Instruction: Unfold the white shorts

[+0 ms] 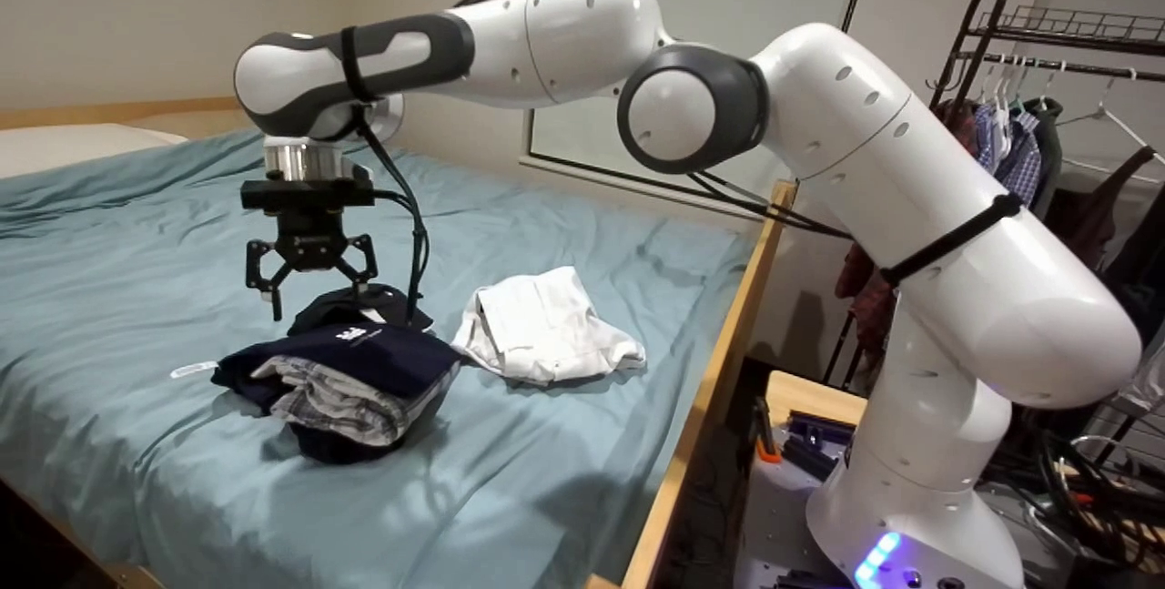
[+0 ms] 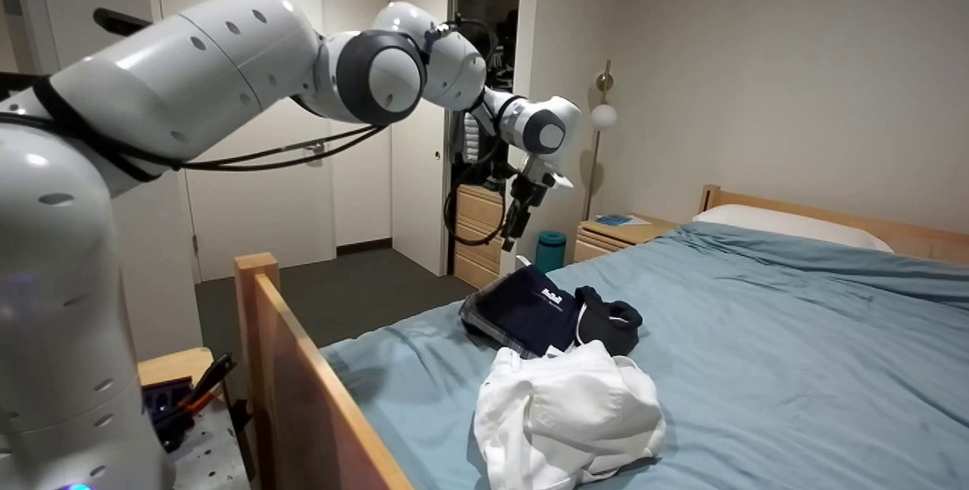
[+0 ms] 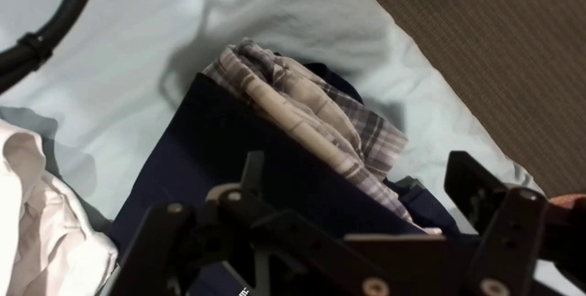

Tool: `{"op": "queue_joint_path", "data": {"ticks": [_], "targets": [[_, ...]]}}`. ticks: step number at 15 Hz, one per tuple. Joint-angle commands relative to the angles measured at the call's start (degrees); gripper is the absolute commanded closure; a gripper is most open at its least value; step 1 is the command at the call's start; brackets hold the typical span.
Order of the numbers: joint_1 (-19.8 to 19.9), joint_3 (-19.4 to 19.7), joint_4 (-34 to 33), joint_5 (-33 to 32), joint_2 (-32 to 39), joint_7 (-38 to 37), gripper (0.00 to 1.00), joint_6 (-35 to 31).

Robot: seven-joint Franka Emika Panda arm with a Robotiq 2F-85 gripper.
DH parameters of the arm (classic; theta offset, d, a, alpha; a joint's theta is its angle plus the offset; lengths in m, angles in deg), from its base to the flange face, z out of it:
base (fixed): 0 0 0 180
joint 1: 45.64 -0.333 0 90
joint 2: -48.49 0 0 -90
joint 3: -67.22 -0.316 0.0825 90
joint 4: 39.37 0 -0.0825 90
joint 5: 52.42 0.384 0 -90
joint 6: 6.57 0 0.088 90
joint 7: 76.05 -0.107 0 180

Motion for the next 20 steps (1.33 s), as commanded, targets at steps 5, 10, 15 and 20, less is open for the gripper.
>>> {"op": "queue_joint_path", "data": {"ticks": [5, 10, 15, 20], "targets": [[1.4, 1.1, 2.6, -7.2, -4.2, 22.1, 0.0, 10.9], [0.8, 1.6, 2.6, -9.3, -3.9, 28.0, 0.0, 10.9], [0.7, 1.5, 6.1, -10.9, -6.5, 31.2, 0.0, 10.8], [-0.6, 2.8, 18.4, -11.6, -14.6, 27.4, 0.0, 4.7]]}}
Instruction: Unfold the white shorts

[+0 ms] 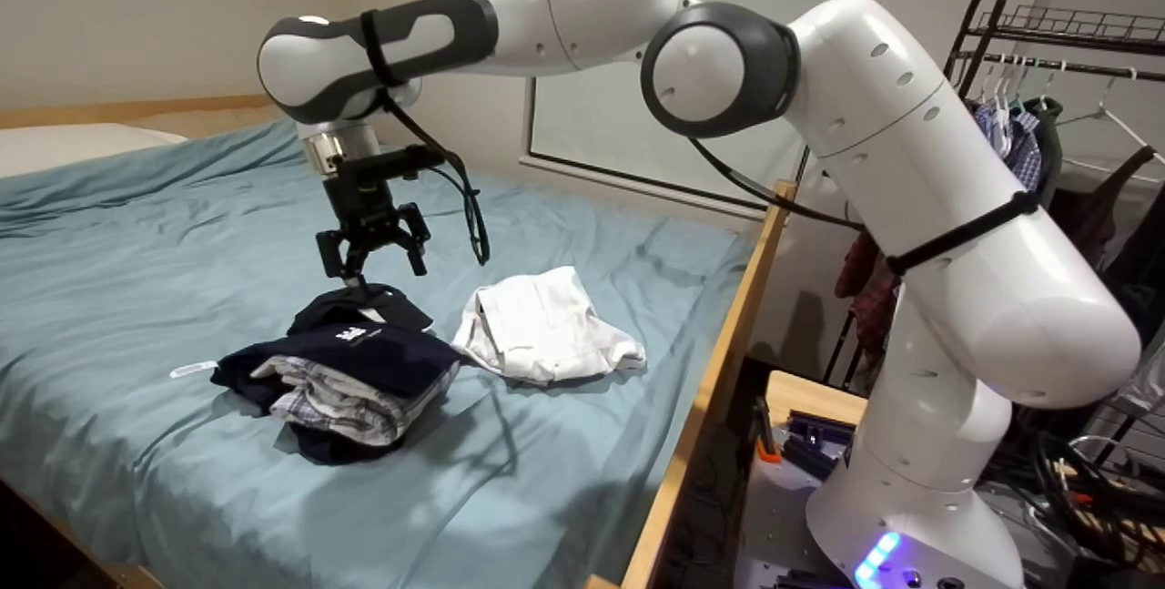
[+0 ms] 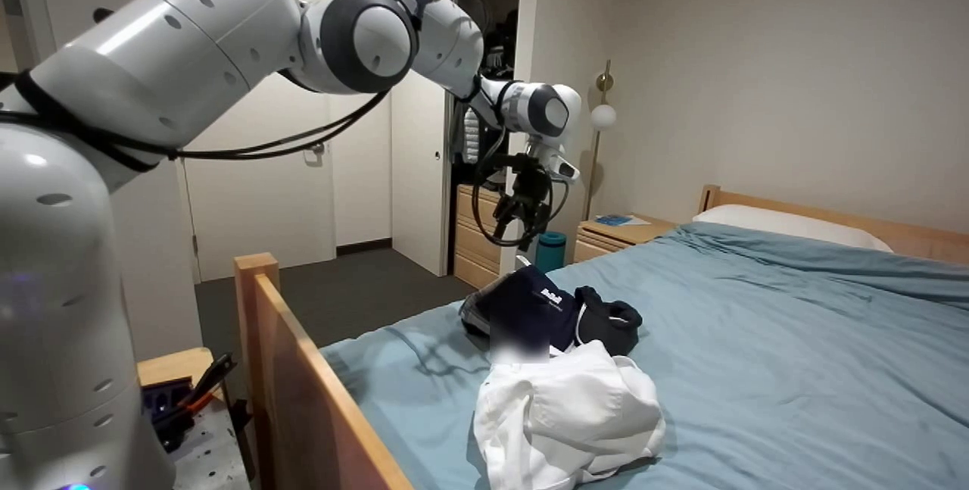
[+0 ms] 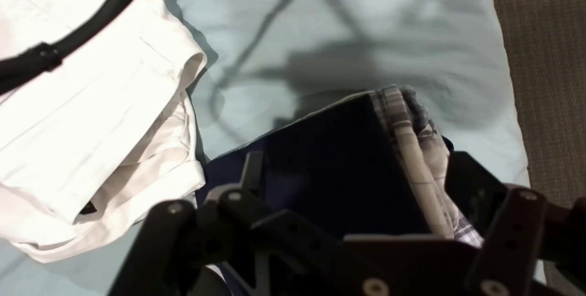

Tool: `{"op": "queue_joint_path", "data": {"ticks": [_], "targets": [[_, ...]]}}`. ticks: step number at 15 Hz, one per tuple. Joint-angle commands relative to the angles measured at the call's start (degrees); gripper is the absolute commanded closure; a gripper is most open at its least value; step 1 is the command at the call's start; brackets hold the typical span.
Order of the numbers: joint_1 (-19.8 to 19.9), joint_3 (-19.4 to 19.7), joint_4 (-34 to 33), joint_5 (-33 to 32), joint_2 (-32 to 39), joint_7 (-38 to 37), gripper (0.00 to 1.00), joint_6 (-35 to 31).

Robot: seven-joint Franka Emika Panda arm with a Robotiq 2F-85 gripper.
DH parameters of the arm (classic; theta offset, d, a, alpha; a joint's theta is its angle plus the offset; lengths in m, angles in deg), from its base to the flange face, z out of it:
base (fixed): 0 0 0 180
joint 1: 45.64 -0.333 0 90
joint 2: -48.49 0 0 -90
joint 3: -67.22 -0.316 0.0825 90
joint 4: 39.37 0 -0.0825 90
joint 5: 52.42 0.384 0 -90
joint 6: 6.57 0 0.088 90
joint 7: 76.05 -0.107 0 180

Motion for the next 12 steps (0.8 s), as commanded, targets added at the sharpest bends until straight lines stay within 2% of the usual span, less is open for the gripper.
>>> {"op": "queue_joint_path", "data": {"ticks": [1, 4, 8, 12], "targets": [[-0.8, 1.3, 12.9, -0.3, -8.5, -4.7, 0.0, -6.6], [-1.4, 2.5, 20.8, -0.9, -11.9, -8.7, 0.0, -12.2], [0.0, 3.5, 32.6, -0.7, -15.1, -8.5, 0.0, -19.7], [1.9, 6.2, 45.1, -0.4, -20.1, -9.3, 0.0, -26.9]]}}
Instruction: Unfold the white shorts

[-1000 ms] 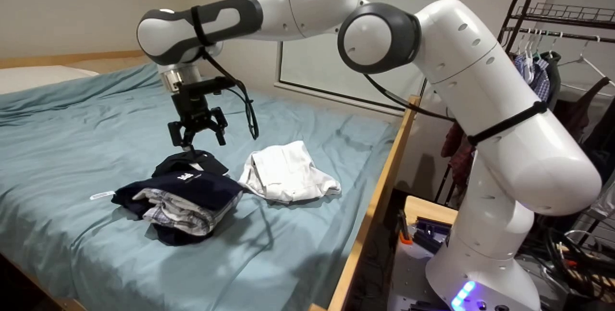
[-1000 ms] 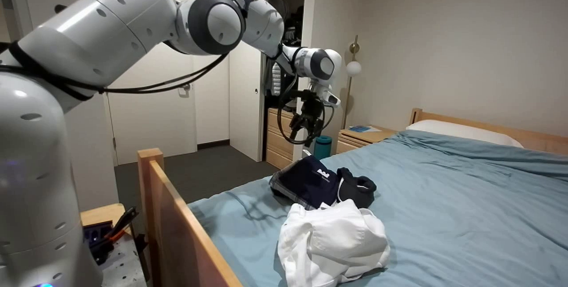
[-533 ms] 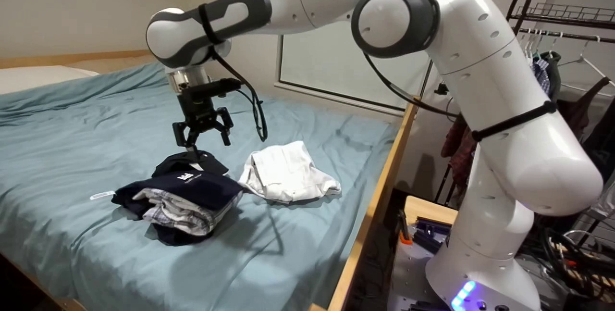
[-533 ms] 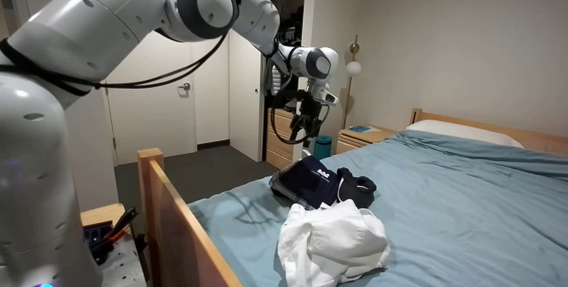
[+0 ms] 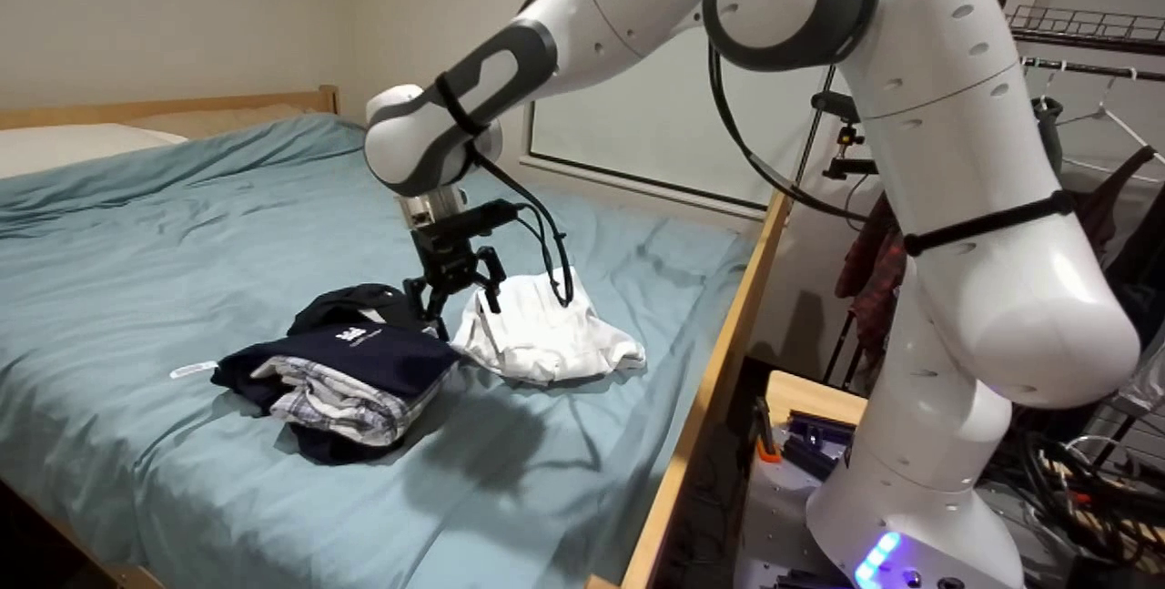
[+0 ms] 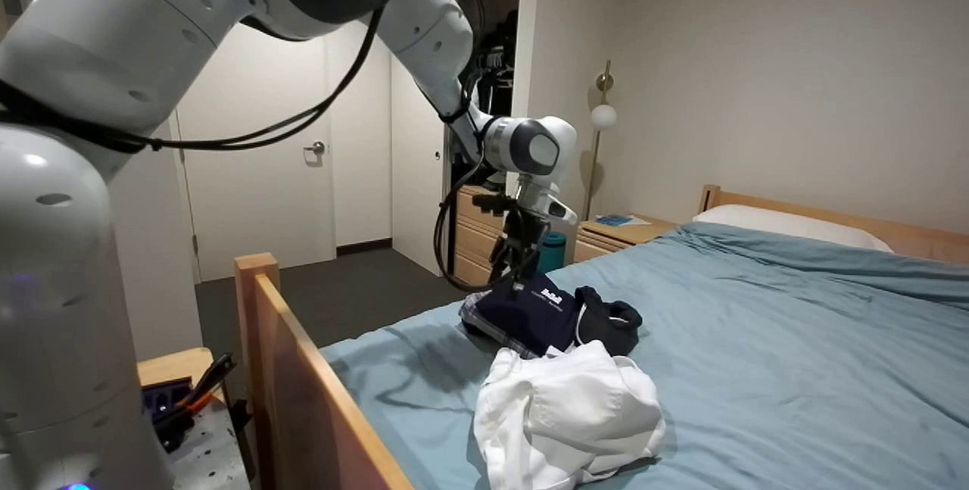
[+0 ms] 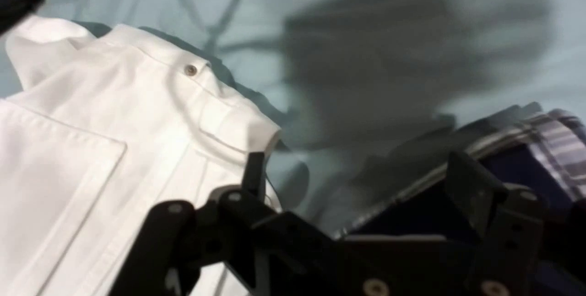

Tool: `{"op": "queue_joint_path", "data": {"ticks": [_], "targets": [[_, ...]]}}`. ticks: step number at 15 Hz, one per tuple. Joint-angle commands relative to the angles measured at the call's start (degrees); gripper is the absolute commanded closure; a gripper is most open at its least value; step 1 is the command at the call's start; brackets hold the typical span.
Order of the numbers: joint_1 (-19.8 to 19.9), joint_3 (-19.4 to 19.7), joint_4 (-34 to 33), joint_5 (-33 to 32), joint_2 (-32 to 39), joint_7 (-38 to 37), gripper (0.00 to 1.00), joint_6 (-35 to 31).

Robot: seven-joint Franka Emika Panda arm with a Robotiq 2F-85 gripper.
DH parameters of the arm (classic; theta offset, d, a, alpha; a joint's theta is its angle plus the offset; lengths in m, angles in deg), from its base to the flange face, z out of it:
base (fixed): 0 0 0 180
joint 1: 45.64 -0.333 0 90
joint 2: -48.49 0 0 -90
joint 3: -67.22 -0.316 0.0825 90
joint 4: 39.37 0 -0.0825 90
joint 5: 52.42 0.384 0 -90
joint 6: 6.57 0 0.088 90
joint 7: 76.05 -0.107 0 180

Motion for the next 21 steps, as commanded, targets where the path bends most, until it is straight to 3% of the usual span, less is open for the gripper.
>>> {"op": "queue_joint_path", "data": {"ticks": [1, 4, 6, 7, 14, 21], "targets": [[1.2, -0.1, 2.8, -0.5, -1.0, -0.5, 0.0, -1.6], [2.4, 0.8, 8.2, -0.4, -4.0, -0.5, 0.0, -4.1], [2.5, 0.2, 7.7, -0.1, -3.6, 0.6, 0.0, -5.3], [2.2, 0.2, 5.8, -0.5, -2.1, -0.3, 0.0, -2.9], [0.5, 4.6, 1.5, -2.3, 3.5, -17.4, 0.0, -2.5], [0.9, 6.4, -2.3, -2.1, 9.5, -30.5, 0.0, -3.0]]}}
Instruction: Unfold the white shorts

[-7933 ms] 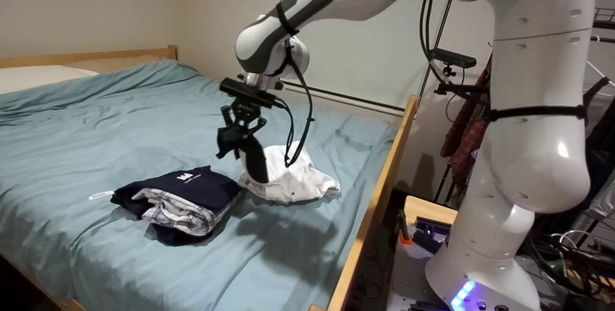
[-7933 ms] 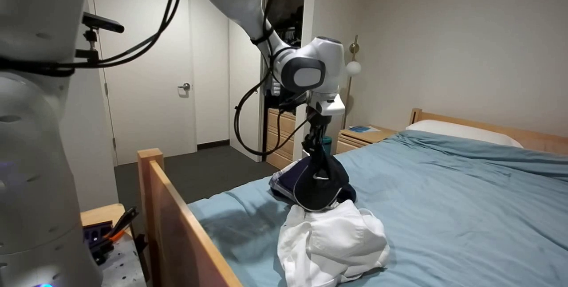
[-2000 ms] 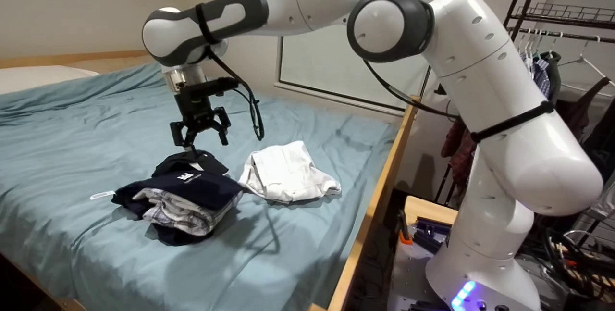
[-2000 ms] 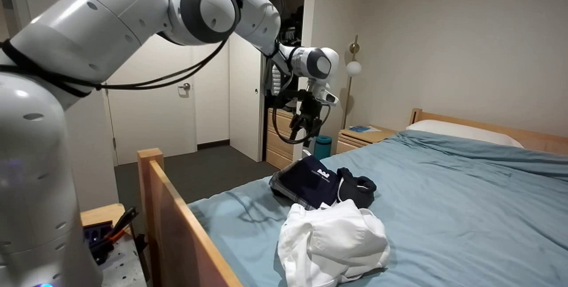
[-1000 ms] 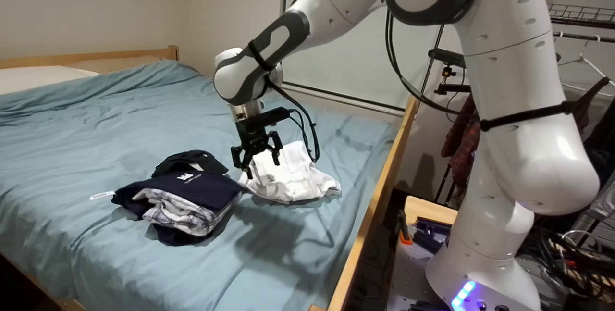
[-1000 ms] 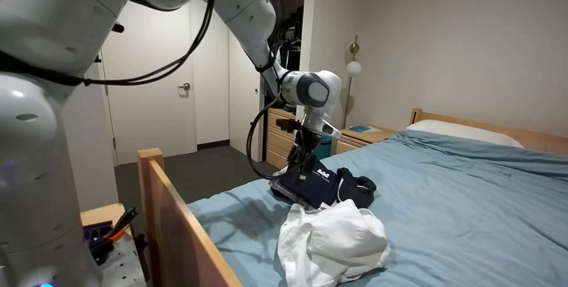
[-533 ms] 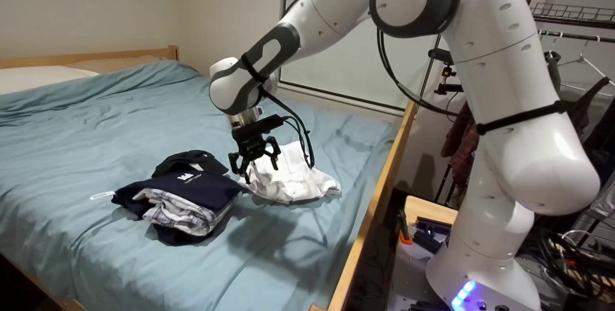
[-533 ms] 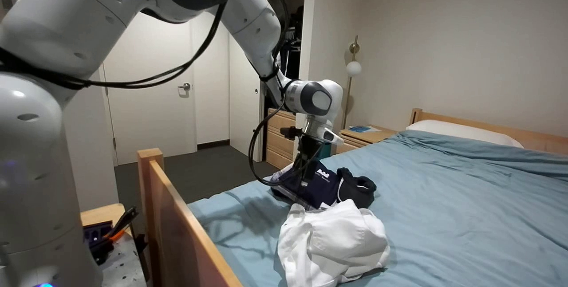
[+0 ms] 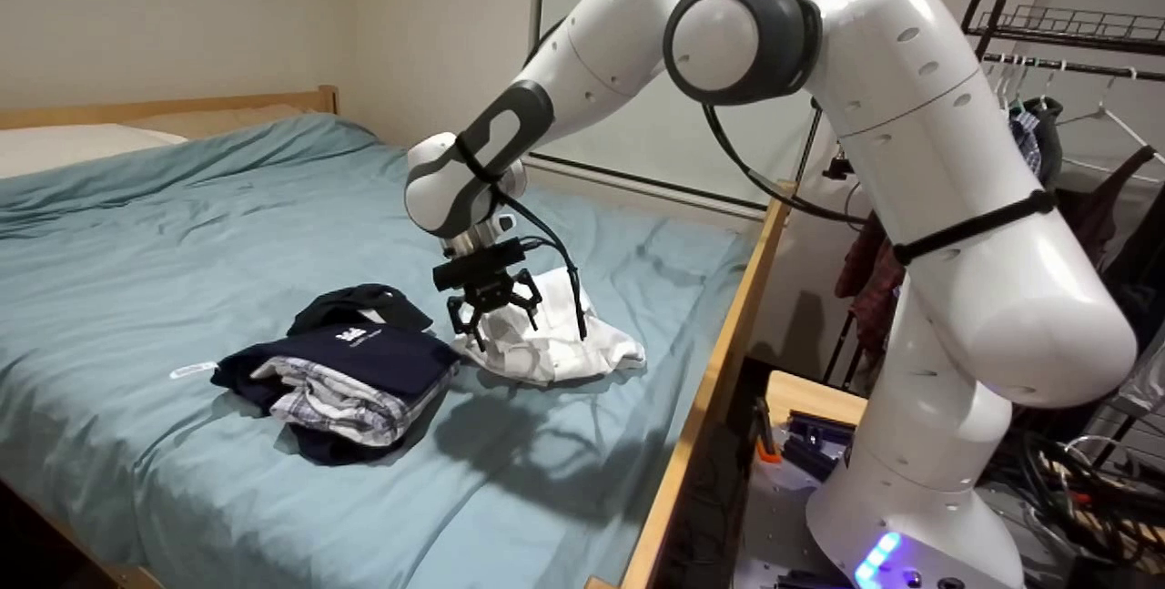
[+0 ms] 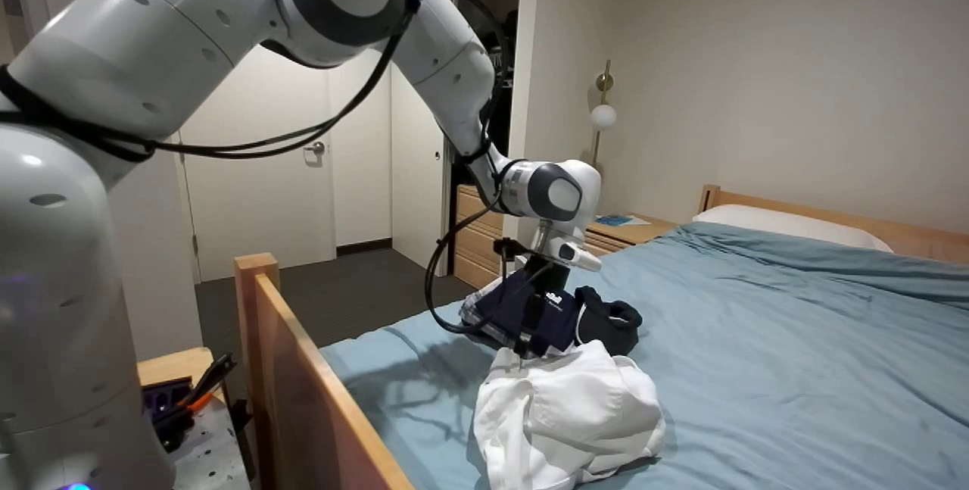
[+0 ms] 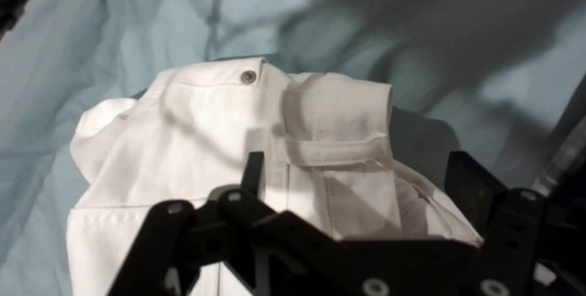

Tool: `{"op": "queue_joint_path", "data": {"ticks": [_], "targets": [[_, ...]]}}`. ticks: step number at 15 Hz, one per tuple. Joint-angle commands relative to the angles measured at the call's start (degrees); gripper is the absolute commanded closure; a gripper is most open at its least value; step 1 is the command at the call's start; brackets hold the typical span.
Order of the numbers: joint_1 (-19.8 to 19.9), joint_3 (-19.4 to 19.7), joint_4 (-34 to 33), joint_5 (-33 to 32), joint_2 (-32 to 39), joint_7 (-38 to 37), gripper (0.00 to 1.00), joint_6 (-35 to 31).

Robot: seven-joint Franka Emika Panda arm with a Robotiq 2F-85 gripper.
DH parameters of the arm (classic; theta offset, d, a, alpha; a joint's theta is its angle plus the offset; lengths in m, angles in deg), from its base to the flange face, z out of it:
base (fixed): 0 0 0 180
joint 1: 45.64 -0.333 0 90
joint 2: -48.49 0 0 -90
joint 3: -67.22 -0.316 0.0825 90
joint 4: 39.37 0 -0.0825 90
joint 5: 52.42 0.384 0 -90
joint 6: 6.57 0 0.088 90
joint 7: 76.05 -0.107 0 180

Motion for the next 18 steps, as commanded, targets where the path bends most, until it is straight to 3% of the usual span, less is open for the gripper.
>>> {"op": "queue_joint_path", "data": {"ticks": [1, 8, 9, 10, 18], "targets": [[-0.4, 0.8, -3.6, -1.2, 3.9, -7.5, 0.0, 1.3], [-0.2, 1.1, -7.5, -1.7, 7.4, -15.2, 0.0, 4.9], [-0.2, 1.1, -8.3, -2.0, 7.4, -15.5, 0.25, 5.9], [-0.3, 1.2, -9.0, -2.3, 7.3, -15.9, 0.27, 7.1], [0.1, 0.7, -14.0, -4.7, 6.9, -16.3, 0.8, 13.1]]}}
